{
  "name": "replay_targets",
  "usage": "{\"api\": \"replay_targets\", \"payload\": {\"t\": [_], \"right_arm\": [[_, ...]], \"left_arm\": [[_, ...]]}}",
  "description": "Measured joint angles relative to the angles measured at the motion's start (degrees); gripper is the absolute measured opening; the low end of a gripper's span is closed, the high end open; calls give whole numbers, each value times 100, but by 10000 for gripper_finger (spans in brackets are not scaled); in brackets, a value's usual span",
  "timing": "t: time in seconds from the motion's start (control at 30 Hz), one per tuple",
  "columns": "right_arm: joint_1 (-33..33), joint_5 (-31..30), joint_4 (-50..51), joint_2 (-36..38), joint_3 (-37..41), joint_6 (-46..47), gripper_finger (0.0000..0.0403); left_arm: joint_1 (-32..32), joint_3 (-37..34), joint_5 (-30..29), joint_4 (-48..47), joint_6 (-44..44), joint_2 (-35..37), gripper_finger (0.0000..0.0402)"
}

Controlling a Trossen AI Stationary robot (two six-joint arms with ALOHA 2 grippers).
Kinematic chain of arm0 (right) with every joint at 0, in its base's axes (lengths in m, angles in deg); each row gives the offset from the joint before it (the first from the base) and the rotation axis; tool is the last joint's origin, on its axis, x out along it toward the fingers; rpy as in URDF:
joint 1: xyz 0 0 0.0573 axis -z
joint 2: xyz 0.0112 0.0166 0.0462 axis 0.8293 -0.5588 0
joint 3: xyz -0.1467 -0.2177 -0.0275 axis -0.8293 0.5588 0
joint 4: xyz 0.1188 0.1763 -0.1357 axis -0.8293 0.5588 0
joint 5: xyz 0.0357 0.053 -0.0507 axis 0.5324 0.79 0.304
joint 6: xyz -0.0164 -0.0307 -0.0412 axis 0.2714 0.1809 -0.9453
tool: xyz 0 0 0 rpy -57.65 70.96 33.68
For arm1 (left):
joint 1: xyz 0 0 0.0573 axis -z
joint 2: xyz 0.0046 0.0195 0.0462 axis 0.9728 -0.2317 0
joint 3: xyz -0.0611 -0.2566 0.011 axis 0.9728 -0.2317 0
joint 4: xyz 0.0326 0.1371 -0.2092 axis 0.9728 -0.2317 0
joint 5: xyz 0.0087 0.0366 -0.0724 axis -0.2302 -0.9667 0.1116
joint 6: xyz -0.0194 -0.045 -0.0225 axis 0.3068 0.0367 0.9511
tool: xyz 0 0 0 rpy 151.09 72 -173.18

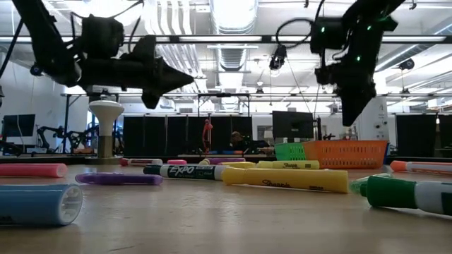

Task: Pick & Place Markers
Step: Put the right violet pen into the blue bin

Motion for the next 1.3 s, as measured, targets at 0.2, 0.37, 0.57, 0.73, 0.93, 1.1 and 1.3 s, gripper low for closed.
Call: {"api": "replay_targets", "payload": {"t": [0.2,0.37,0.57,0.73,0.93,1.1,1.3], "right_arm": [[-1376,17,260,283,83,2614,14],[-2865,-165,454,330,83,5259,13],[-4497,-344,659,142,90,8239,13],[-5685,-281,743,-175,90,10303,26],[-6324,851,552,-813,94,11293,89],[-6328,1162,-16,-1279,94,11396,140],[-6319,1775,-165,-1766,94,11541,158]], "left_arm": [[-31,-98,-47,155,-1,0,1],[-31,-109,-44,158,-9,0,0],[-31,-185,-29,160,-12,0,0],[-31,-226,-27,199,-52,0,0],[-31,-228,-25,186,-72,0,0],[-31,-235,-22,158,-66,0,0],[-31,-255,-19,158,-55,0,0]]}}
